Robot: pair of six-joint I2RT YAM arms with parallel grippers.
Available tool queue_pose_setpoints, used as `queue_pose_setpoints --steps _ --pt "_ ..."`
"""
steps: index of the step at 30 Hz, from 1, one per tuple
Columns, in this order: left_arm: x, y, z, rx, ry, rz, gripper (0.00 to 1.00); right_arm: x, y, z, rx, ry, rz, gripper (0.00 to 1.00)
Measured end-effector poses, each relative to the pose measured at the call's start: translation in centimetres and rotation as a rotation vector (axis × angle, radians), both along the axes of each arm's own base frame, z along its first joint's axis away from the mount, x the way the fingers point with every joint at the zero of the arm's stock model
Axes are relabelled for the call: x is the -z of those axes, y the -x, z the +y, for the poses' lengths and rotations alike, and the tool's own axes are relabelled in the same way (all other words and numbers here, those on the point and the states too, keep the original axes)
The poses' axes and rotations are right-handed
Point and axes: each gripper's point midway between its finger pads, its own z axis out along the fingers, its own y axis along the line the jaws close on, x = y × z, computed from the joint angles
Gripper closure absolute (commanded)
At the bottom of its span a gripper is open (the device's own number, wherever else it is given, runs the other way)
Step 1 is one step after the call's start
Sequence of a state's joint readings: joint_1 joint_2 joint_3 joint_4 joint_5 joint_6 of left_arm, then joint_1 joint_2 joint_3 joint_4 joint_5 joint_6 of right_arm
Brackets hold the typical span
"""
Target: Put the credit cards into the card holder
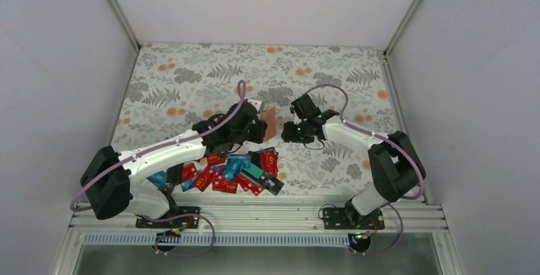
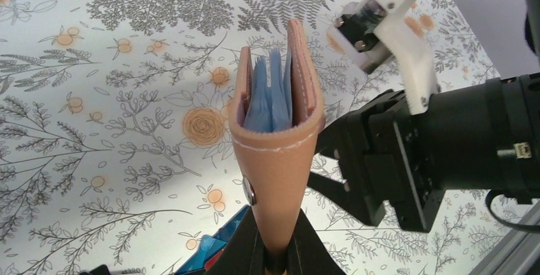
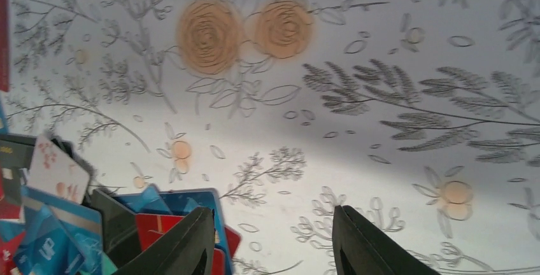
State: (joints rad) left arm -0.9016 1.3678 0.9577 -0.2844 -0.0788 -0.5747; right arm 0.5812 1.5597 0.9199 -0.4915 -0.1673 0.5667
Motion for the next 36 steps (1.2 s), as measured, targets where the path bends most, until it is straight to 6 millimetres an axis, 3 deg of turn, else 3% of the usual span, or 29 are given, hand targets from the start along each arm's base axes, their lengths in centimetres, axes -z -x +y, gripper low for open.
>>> queue_pose_setpoints --steps 5,9,14,19,22,30,36 --pt "0.1 -0.1 0.7 -0.016 -0.038 -0.007 0.98 -0.3 -0.7 -2.1 0.037 0.012 -0.019 0.51" --pt "-1.3 -0.4 1.2 -0.022 -0.052 -0.032 0.98 -2.5 -1.4 -3.2 0.038 -0.051 -0.079 0.51" --pt "-4.3 -1.3 1.6 -0.017 -0.027 -0.063 0.98 -7.3 -1.2 -0.9 -0.079 -0.245 -0.187 0.49" --pt "-7.5 -2.0 2.3 -0.005 0.014 -0.077 0.98 -12.2 0.4 2.0 -0.245 -0.459 -0.274 0.43" --pt "-9.1 -2.2 2.6 0.008 0.037 -0.076 0.98 -14.6 1.2 2.8 -0.316 -0.532 -0.329 0.42" --pt "-12.7 -0.8 1.8 0.117 0.103 -0.086 0.98 -19.2 1.0 3.3 -0.388 -0.600 -0.450 0.45" --pt "-15.0 0.5 1.1 0.198 0.158 -0.104 0.98 -20.8 -0.1 2.5 -0.376 -0.619 -0.491 0.52"
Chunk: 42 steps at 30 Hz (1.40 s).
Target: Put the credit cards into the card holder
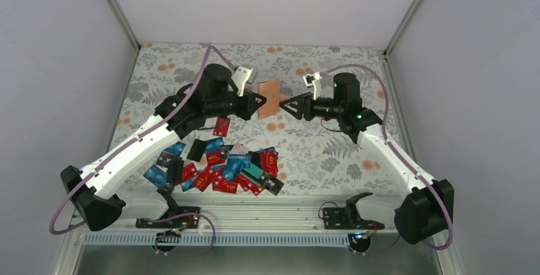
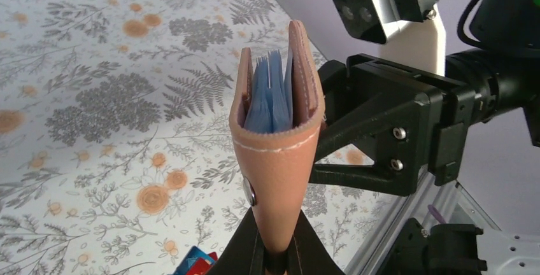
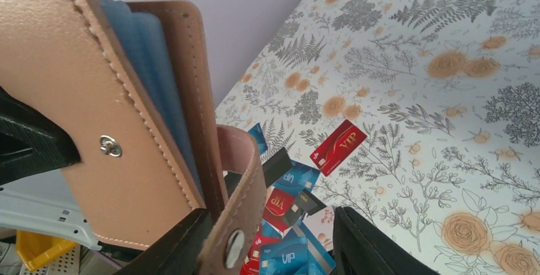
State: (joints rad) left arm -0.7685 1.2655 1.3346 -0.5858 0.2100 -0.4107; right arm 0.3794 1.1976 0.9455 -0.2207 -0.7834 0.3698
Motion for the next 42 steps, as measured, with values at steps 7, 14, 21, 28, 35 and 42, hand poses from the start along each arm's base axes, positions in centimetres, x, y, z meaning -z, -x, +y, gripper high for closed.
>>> queue_pose_setpoints --steps 7,14,21,28,35,42 --pt "-1.3 0.8 -0.6 0.057 0.030 -0.004 0.98 -1.0 0.1 -0.6 -0.028 -0.036 -0.012 0.58" --pt "-2.7 1.7 -1.5 0.136 0.069 -0.008 0.97 -2.6 0.9 -1.0 -0.059 -0.075 -0.048 0.62" --pt "-2.7 2.1 -1.9 0.166 0.078 0.002 0.98 -3.9 1.6 -1.2 -0.095 -0.111 -0.079 0.62" --pt "-2.9 2.3 -2.1 0.181 0.086 0.004 0.98 -5.0 2.5 -1.2 -0.127 -0.136 -0.105 0.68" --pt "-3.1 2.4 -2.2 0.190 0.094 0.003 0.98 -5.4 2.9 -1.1 -0.157 -0.157 -0.109 0.72" --pt "-3.1 2.6 -2.3 0.201 0.097 0.008 0.98 -5.1 3.2 -1.1 -0.173 -0.168 -0.096 0.60"
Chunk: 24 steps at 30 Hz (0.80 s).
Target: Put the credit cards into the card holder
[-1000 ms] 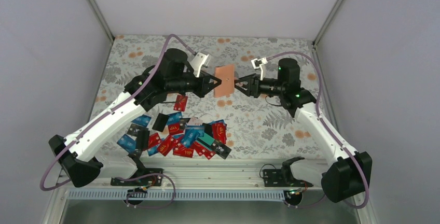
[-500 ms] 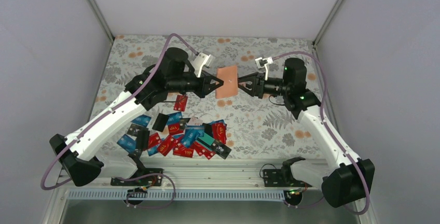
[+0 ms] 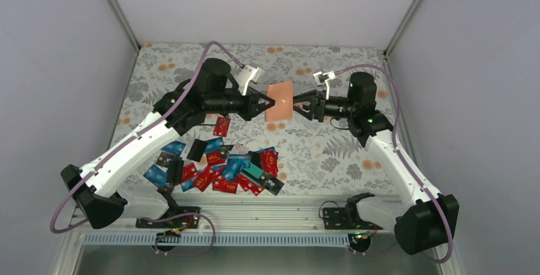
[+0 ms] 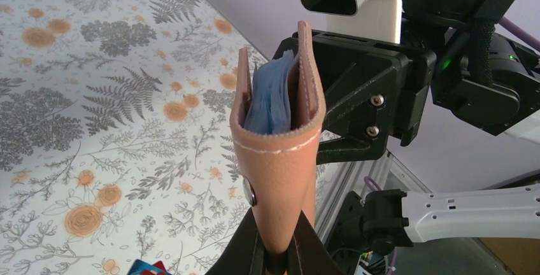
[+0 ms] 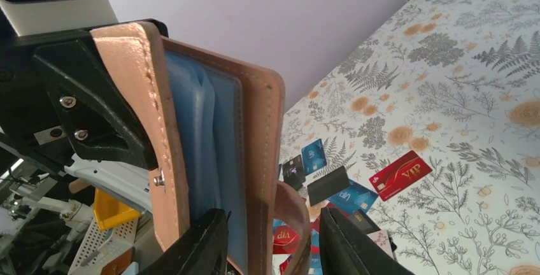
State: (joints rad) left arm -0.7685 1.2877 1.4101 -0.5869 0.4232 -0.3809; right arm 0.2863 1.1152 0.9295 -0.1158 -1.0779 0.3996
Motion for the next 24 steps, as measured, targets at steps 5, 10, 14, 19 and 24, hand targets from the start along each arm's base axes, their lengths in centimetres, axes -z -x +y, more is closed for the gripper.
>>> queue_pose_setpoints --steps 5,10,14,19,24 --pt "0.03 0.05 0.01 0.003 0.000 0.003 0.98 0.28 -0.16 0.00 0.005 0.004 0.006 0.63" --pt "-0.09 0.03 -0.04 0.004 0.004 -0.001 0.98 0.46 -0.12 0.13 -0.008 0.001 0.017 0.66" --pt "-0.17 0.04 -0.09 0.006 0.007 -0.003 0.98 0.32 0.14 0.21 -0.024 -0.009 0.022 0.76" --pt "-0.31 -0.01 -0.13 0.006 0.012 -0.008 0.98 0.38 0.36 0.26 -0.037 -0.017 0.031 0.89" --pt "-0.35 -0.02 -0.14 0.006 0.013 -0.009 0.98 0.46 0.40 0.25 -0.038 -0.018 0.041 0.96"
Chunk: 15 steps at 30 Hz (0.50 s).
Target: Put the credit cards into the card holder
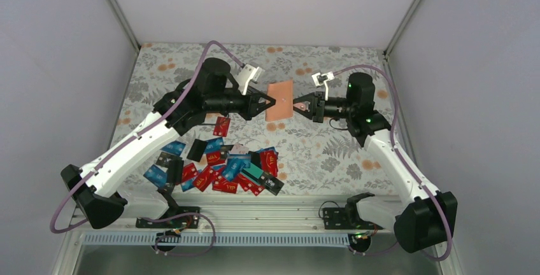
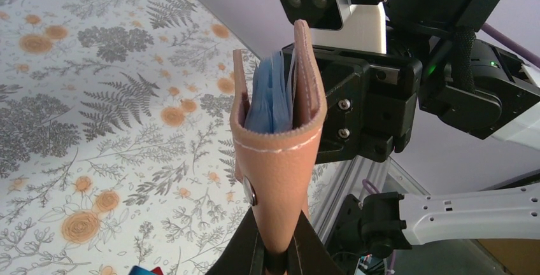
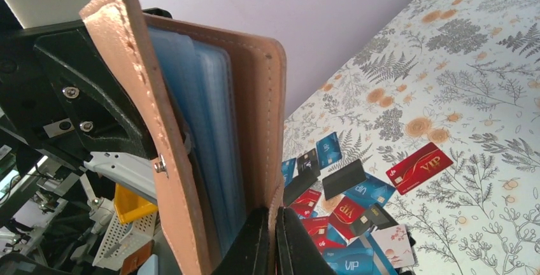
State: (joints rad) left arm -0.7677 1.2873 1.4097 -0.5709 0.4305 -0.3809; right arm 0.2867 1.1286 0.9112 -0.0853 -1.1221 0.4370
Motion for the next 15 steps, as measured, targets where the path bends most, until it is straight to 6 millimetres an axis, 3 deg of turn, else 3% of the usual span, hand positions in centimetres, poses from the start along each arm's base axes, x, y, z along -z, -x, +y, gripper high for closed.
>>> queue_pose_setpoints --steps 9,15 --pt "1.4 -0.8 0.0 -0.036 -0.016 -0.007 0.97 0.8 -0.6 -0.2 0.042 0.025 0.034 0.96" --pt "5.5 -2.6 -0.2 -0.084 -0.060 0.009 0.96 4.6 -2.3 -0.3 0.103 0.090 0.160 0.96"
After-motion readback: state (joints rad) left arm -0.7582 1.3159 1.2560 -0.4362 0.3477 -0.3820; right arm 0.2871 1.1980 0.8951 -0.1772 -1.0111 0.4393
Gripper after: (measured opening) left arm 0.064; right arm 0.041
